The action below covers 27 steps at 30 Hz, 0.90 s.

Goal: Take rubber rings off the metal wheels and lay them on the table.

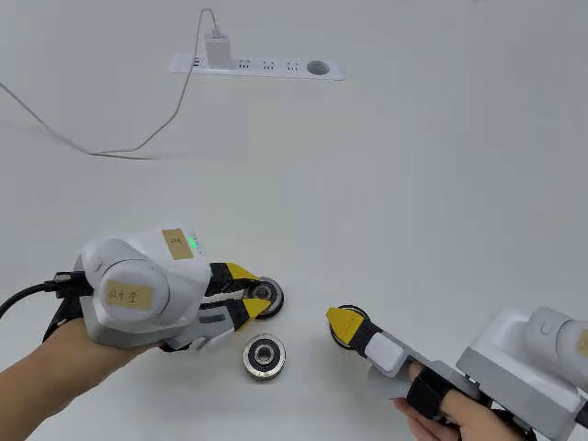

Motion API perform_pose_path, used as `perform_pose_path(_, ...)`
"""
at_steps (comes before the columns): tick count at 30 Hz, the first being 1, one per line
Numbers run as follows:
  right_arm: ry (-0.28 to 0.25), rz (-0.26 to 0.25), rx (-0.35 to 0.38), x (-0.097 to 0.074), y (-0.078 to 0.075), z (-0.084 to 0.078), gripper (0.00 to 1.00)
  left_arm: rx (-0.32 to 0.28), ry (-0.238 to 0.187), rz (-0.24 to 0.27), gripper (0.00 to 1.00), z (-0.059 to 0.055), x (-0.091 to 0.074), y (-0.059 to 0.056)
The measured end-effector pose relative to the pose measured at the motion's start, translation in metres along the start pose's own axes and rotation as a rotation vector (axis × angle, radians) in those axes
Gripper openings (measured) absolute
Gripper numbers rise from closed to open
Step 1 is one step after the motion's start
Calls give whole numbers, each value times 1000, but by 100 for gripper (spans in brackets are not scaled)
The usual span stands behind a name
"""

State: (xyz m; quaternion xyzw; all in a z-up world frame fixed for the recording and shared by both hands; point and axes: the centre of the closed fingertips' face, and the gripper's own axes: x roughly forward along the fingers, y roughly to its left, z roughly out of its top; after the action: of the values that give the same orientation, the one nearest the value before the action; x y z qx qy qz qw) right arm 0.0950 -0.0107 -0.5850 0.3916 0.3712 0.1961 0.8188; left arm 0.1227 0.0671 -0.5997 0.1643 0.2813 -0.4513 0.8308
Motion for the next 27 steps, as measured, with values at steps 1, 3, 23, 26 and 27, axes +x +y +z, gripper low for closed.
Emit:
perform_pose_path(1,0,1,2,0,0,0,17,0,-1,-1,15,0,0,0)
perform_pose_path(3,0,3,7,0,0,0,17,1,0,-3,14,0,0,-1)
perform_pose_path(23,5,120,-21,31,35,-5,34,46,0,-22,13,-2,0,1)
perform_pose_path(26,13,135,-34,38,39,-7,40,55,2,-33,13,-2,0,1)
perform_pose_path(27,17,139,-37,40,41,-7,43,54,2,-35,13,-2,0,1)
